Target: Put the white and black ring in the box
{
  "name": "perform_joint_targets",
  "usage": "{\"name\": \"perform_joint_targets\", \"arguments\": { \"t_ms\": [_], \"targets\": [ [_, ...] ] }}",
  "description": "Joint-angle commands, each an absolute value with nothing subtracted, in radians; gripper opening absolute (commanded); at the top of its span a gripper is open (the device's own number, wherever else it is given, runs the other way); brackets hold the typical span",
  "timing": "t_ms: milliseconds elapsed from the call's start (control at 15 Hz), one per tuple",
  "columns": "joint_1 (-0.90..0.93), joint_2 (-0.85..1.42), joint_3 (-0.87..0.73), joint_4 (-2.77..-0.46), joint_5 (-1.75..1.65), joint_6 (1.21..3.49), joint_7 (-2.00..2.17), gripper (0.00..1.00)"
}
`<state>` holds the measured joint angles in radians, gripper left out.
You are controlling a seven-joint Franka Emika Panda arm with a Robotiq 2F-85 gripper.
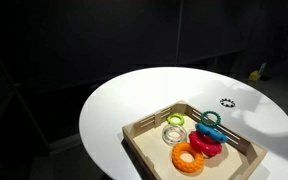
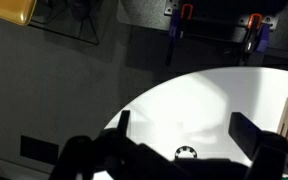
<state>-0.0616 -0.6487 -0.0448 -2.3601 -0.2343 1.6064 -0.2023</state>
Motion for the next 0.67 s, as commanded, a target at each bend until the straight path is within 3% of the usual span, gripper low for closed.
{"name": "perform_joint_targets", "arguments": {
  "t_ms": [0,600],
  "targets": [
    [-0.042,-0.649,-0.059,-2.357,-0.241,1.602,-0.194,1.0],
    [-0.043,-0.596,-0.054,-2.328,-0.236,1.632,-0.162,1.0]
  ]
}}
